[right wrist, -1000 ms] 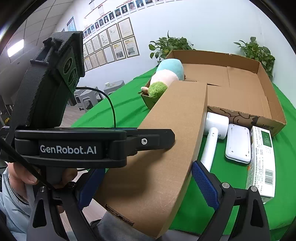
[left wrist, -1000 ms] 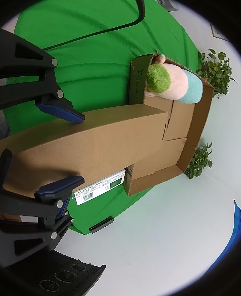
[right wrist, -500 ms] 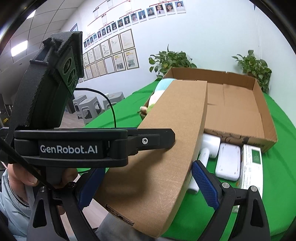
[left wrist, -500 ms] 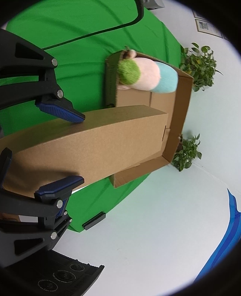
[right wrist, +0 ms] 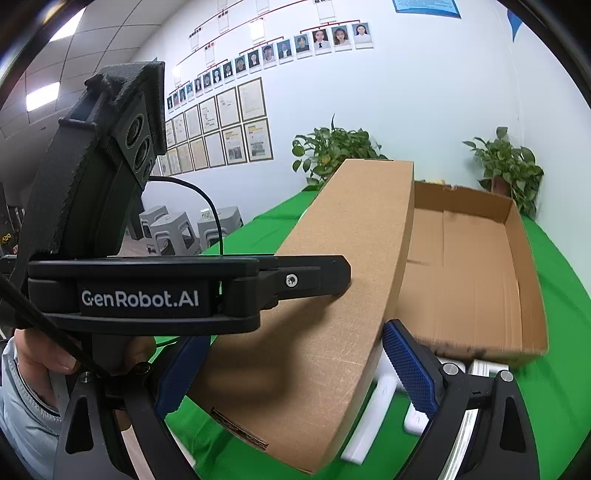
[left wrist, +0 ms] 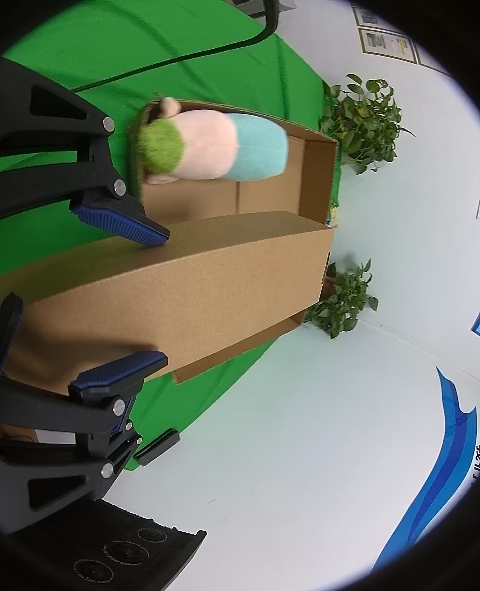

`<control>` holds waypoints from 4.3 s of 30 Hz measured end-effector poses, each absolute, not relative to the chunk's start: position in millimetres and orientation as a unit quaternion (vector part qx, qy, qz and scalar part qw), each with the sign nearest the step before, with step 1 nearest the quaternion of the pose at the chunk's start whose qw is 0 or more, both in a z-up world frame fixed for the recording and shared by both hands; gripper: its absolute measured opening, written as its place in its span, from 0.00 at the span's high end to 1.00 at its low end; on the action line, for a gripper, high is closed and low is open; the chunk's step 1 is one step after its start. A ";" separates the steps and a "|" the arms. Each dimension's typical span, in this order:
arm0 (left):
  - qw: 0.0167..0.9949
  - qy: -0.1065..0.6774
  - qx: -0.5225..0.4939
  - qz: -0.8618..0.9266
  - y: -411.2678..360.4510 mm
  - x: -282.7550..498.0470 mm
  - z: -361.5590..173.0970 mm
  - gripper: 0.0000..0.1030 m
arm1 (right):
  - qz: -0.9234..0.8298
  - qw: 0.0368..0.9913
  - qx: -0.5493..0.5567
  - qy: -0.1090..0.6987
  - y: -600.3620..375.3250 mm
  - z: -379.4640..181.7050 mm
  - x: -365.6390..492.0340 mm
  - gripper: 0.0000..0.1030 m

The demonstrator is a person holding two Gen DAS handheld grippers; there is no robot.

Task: Organize objects
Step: 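Carry the brown box over the tray and lower it inside, then open the left tool, release the brown box, and withdraw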

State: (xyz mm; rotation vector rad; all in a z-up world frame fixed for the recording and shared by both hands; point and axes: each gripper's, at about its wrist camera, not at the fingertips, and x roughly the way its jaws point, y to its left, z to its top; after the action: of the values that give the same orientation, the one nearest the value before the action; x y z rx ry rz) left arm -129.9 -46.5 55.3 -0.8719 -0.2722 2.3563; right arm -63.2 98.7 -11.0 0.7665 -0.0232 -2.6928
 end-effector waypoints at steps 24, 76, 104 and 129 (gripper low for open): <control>0.284 -0.096 -0.339 0.892 -37.2 -291.4 47.9 0.43 | -0.943 0.188 0.274 -0.022 130.3 -15.9 -278.7 0.09; 0.204 -0.047 -0.406 0.889 -54.5 -261.2 -9.9 0.84 | -0.900 0.159 0.405 -0.017 120.2 -119.4 -313.4 0.03; 0.111 -0.003 -0.251 0.962 -27.8 -126.7 18.9 0.18 | -0.953 -0.013 0.298 -0.049 179.8 -54.2 -110.6 0.01; 0.151 -0.009 -0.283 0.947 -21.4 -129.6 0.9 0.82 | -0.950 0.005 0.304 -0.064 192.9 -72.6 -108.2 0.01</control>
State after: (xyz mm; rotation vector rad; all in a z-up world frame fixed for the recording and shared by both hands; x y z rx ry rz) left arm -129.6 -21.4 0.9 -0.8139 -0.0263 2.7187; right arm -108.2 192.9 -72.6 0.9520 -0.2018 -2.9769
